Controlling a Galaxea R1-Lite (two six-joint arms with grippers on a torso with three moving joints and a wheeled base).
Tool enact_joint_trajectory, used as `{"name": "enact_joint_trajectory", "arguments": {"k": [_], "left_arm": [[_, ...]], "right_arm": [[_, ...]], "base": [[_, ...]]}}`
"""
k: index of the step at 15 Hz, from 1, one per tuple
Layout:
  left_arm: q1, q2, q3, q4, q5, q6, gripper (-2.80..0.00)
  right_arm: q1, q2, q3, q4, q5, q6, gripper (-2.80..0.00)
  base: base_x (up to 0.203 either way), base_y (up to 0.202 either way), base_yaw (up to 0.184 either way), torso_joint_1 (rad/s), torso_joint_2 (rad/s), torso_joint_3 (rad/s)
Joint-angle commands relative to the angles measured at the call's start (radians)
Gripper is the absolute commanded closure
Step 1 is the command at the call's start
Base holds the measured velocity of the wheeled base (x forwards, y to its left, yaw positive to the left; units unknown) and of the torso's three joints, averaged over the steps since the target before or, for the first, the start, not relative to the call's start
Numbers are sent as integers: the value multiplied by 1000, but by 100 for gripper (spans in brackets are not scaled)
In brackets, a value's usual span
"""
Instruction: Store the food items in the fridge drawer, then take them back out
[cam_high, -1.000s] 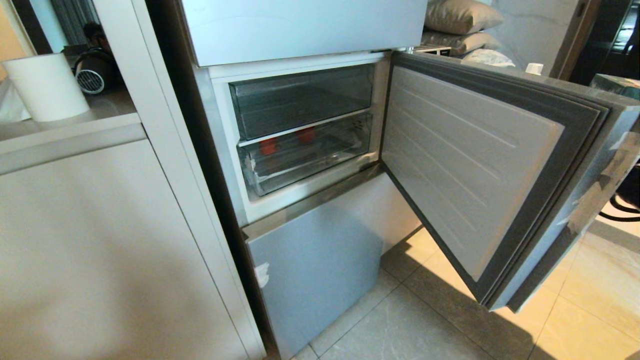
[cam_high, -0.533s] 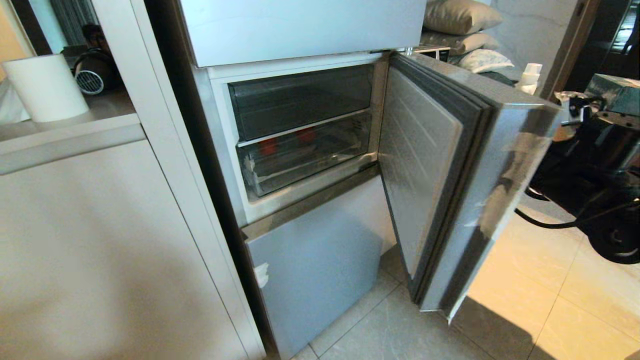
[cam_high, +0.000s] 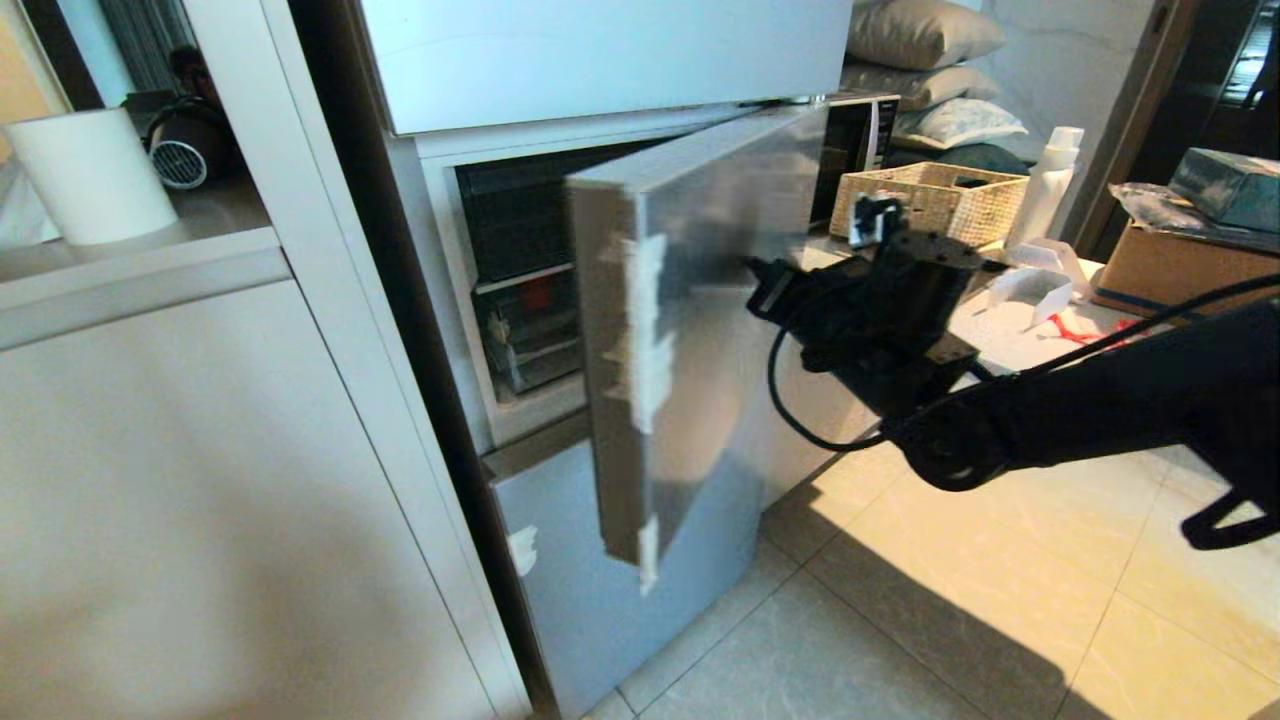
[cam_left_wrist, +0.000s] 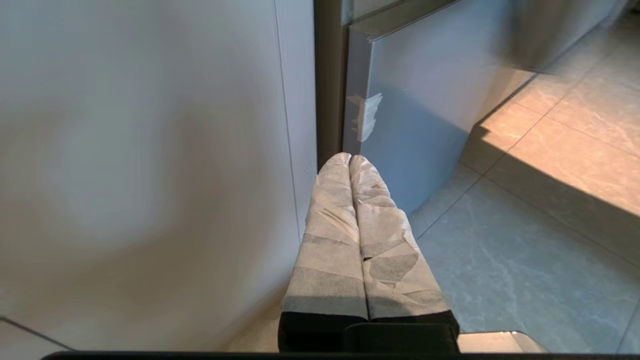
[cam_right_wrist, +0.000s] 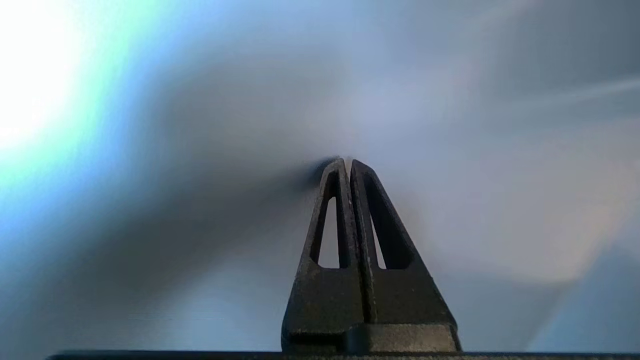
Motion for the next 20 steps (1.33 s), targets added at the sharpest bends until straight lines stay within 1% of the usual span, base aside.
{"name": "enact_joint_trajectory", "arguments": {"k": [1, 3, 5, 6, 7, 8, 10, 11, 14, 16, 18, 19, 20], "left_arm": [[0, -1, 0, 1, 0, 0, 0], [-1, -1, 0, 1, 0, 0, 0], [0, -1, 0, 1, 0, 0, 0], [-2, -1, 0, 1, 0, 0, 0], [0, -1, 0, 1, 0, 0, 0], [0, -1, 0, 1, 0, 0, 0], [0, -1, 0, 1, 0, 0, 0], [0, -1, 0, 1, 0, 0, 0], [-2, -1, 0, 1, 0, 0, 0], [0, -1, 0, 1, 0, 0, 0], [-1, -1, 0, 1, 0, 0, 0], [-1, -1, 0, 1, 0, 0, 0], [-1, -1, 0, 1, 0, 0, 0]], "right_arm": [[59, 180, -185, 50, 4, -5, 0], [78, 250, -287, 103, 23, -3, 0], [83, 332, -480, 138, 61, 4, 0], [85, 349, -527, 146, 71, 7, 0], [86, 354, -537, 151, 78, 10, 0], [87, 346, -504, 154, 82, 13, 0], [88, 258, -366, 140, 77, 16, 0], [89, 197, -266, 124, 68, 14, 0], [107, -62, 88, 75, 53, -14, 0], [112, -307, 327, 60, 34, -55, 0], [111, -583, 597, 54, -36, -112, 0], [89, -710, 718, 71, -65, -141, 0], [47, -842, 824, 115, -83, -175, 0]], "base": [[0, 0, 0, 0, 0, 0], [0, 0, 0, 0, 0, 0], [0, 0, 0, 0, 0, 0], [0, 0, 0, 0, 0, 0], [0, 0, 0, 0, 0, 0], [0, 0, 0, 0, 0, 0], [0, 0, 0, 0, 0, 0], [0, 0, 0, 0, 0, 0], [0, 0, 0, 0, 0, 0], [0, 0, 0, 0, 0, 0], [0, 0, 0, 0, 0, 0], [0, 0, 0, 0, 0, 0], [0, 0, 0, 0, 0, 0]]}}
